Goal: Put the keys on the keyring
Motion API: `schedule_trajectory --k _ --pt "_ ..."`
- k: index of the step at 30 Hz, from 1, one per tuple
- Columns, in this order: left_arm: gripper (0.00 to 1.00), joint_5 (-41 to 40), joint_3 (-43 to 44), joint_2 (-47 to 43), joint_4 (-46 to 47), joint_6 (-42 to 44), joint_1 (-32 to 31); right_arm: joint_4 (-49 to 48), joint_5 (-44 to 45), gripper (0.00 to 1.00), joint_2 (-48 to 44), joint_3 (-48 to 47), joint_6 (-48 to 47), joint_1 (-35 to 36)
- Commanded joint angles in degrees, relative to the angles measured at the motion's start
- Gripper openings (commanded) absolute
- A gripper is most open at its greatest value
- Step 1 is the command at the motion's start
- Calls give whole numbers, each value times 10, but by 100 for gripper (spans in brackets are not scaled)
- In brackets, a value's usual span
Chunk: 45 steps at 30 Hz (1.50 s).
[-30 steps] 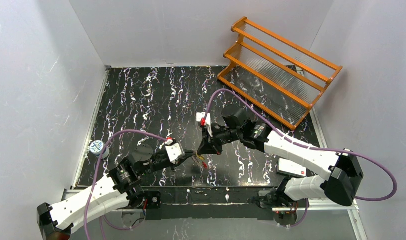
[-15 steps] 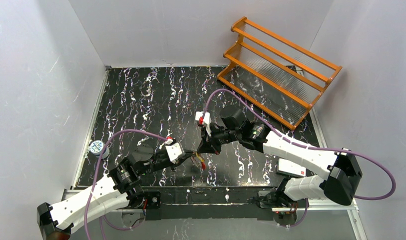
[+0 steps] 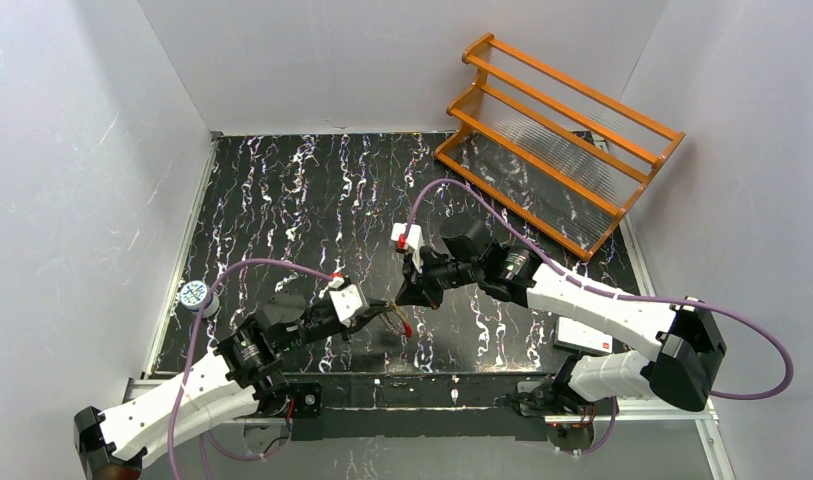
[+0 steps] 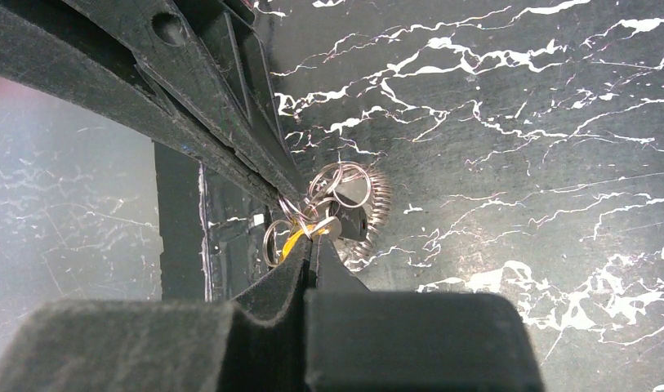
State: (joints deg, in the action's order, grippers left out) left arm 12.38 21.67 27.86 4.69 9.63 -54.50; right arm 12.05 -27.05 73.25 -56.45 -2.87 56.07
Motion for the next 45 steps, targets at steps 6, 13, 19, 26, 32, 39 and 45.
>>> schedule_trajectory --k 6,13,19,26,32,39,45 --pt "0 19 -10 -24 45 -19 -3 -13 47 1 -5 14 4 -4" --pt "0 21 -14 -31 50 -22 -3 -14 52 1 0 21 7 -4" --pt "0 23 -15 -30 52 -22 -3 -16 49 1 3 24 9 -4" --pt "0 17 -21 -33 52 -22 -3 -22 27 1 -22 24 2 -4" --pt "0 19 -26 -34 60 -22 -3 -27 -34 1 -55 24 -18 -4" --pt "0 26 -29 -36 65 -17 -3 -27 -89 1 -44 6 -22 -4" --pt "0 33 -30 -38 67 -16 -3 -17 -76 1 -14 -15 -14 -4"
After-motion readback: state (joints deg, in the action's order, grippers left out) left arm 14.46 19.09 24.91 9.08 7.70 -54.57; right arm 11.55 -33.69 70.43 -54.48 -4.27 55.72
